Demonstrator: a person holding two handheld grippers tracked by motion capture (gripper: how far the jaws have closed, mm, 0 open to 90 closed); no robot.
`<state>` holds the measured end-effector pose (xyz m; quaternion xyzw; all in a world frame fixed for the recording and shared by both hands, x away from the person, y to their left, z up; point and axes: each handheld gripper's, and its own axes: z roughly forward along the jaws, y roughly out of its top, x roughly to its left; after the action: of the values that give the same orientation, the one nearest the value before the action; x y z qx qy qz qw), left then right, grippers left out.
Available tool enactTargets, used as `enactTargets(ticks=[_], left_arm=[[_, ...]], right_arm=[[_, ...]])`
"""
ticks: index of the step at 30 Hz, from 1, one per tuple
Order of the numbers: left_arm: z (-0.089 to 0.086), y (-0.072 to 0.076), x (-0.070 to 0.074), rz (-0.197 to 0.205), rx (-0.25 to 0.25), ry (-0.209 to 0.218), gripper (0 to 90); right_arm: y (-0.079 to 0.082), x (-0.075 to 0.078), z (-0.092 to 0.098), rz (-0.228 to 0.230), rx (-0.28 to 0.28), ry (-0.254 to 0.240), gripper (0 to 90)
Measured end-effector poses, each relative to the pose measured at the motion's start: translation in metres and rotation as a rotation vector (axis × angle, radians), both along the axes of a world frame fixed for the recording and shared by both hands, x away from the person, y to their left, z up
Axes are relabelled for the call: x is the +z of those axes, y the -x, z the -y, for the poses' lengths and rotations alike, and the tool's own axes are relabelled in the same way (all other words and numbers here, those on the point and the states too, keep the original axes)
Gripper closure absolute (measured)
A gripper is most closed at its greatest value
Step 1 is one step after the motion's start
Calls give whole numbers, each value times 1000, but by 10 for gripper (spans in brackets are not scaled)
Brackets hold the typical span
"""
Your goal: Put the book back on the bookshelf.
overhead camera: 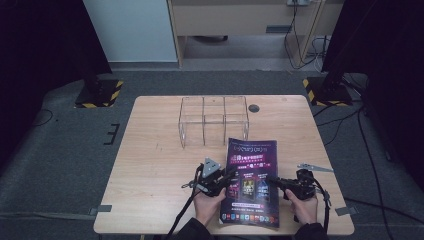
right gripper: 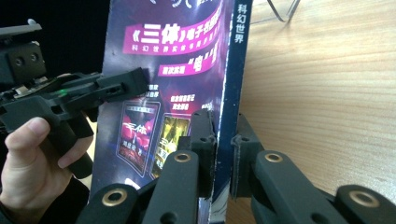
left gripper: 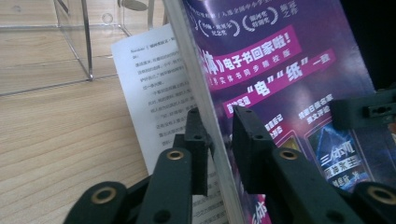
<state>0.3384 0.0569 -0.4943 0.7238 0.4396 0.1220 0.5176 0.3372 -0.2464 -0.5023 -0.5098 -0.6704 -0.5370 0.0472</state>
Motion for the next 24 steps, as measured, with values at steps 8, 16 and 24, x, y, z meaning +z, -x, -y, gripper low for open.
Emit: enactTargets(ticks=[8,16,24], left_arm=[[-4,-4,-2,-8,4,-33,612],[-10,-8,-3,-26,16,-76,451],[-23,-8,2,-14,35,-98,400]], right_arm=[[3,8,-1,40,4,-10,843],[6,18,-3,73,13,-36,844],[8,24,-5,94,14,-20,844]])
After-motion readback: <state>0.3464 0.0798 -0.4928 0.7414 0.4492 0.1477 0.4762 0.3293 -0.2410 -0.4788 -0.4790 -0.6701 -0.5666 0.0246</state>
